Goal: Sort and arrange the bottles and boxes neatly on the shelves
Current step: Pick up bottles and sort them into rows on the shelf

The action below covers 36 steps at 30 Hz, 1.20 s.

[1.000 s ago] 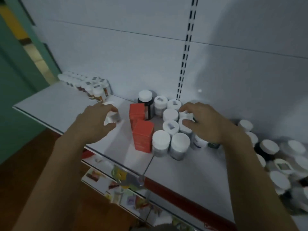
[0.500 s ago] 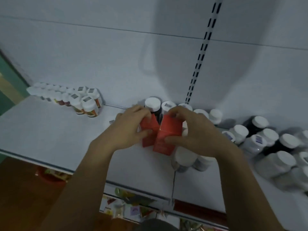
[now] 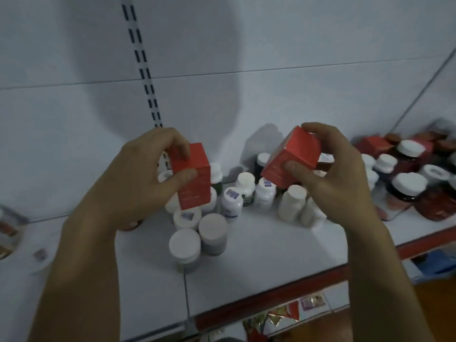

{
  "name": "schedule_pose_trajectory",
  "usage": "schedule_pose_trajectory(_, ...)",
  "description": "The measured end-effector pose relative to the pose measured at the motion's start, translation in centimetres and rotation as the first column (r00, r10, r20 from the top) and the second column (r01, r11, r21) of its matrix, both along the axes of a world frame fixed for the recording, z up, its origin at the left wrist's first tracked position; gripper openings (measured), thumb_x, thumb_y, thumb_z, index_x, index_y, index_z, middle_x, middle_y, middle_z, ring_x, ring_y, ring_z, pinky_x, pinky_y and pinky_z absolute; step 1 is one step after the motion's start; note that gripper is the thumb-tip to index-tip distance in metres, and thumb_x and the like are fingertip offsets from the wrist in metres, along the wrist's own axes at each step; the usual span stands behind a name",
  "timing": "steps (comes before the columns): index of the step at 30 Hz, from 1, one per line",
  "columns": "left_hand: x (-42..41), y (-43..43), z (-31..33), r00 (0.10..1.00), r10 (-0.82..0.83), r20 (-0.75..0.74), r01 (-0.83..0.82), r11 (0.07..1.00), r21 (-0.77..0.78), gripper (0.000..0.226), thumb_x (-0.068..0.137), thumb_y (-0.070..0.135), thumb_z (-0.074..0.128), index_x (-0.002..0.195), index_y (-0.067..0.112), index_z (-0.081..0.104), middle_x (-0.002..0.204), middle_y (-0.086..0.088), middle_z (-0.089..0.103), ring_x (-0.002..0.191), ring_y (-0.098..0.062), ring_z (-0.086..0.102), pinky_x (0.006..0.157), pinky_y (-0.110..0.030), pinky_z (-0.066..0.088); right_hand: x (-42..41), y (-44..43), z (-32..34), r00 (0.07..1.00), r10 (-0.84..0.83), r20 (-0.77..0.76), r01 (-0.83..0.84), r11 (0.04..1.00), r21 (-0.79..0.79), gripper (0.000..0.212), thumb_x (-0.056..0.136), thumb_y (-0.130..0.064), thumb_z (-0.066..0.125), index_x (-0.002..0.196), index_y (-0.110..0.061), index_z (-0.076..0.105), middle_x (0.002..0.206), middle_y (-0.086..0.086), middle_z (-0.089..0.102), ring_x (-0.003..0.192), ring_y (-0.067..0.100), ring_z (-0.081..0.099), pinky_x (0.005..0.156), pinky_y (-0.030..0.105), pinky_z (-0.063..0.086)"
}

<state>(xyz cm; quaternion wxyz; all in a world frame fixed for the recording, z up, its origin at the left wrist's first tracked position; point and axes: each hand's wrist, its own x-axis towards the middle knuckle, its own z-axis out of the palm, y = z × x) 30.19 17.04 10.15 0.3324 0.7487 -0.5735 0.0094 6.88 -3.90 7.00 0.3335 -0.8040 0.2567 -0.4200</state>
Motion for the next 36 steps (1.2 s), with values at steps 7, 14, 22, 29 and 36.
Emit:
schedule_pose_trajectory(7,-6.6,-12.4,-1.3,0.980,-0.198,-0.019,0.199,0.979,0.037,0.024,0.086,0.042,0.072,0.104,0.033,0.058,0.105,0.017,0.062,0.101,-0.002,0.057,0.078,-0.021,0.041,-10.1,-6.3,0.1,0.988,-0.151,-0.024,0.151,0.988,0.010,0.052,0.082,-0.022,0.082,0.127,-0.030,0.058,0.115,-0.019,0.064,0.102,0.007,0.064,0.080,0.028,0.058)
schedule_pose_trajectory(14,-12.2,-23.4,-0.3,0.984,-0.170,0.046,0.172,0.985,-0.024,0.024,0.085,0.033,0.075,0.101,0.033,0.057,0.104,0.013,0.062,0.098,-0.007,0.057,0.078,-0.028,0.049,-18.3,-16.0,0.6,0.964,-0.241,0.116,0.238,0.970,0.044,0.046,0.082,-0.021,0.082,0.121,-0.031,0.060,0.113,-0.017,0.066,0.101,0.002,0.065,0.079,0.017,0.055)
schedule_pose_trajectory(22,-18.3,-37.3,-1.4,0.993,0.006,-0.120,-0.021,0.993,-0.119,0.023,0.081,0.028,0.080,0.094,0.028,0.061,0.096,0.012,0.066,0.085,-0.009,0.063,0.071,-0.019,0.046,-23.5,-30.0,1.6,0.864,-0.448,0.231,0.447,0.893,0.057,0.036,0.077,-0.035,0.079,0.107,-0.029,0.059,0.103,-0.015,0.066,0.093,0.002,0.064,0.077,0.023,0.055)
schedule_pose_trajectory(29,-20.8,-44.1,-5.2,0.992,0.113,-0.052,-0.111,0.993,0.048,0.020,0.076,0.020,0.079,0.089,0.021,0.064,0.091,0.000,0.064,0.087,-0.021,0.059,0.078,-0.032,0.046,-23.3,-39.6,1.8,0.907,-0.420,-0.007,0.420,0.907,-0.032,0.033,0.072,-0.023,0.076,0.100,-0.026,0.059,0.105,-0.004,0.066,0.096,0.017,0.062,0.074,0.030,0.053)
schedule_pose_trajectory(36,-21.5,-45.9,-7.5,0.991,0.119,-0.061,-0.110,0.985,0.133,0.023,0.076,0.017,0.083,0.088,0.023,0.064,0.097,-0.001,0.063,0.089,-0.018,0.059,0.078,-0.031,0.047,-18.4,-44.1,0.4,0.925,-0.317,-0.208,0.313,0.948,-0.055,0.031,0.073,-0.023,0.082,0.090,-0.019,0.056,0.096,0.002,0.063,0.085,0.019,0.056,0.064,0.025,0.041)
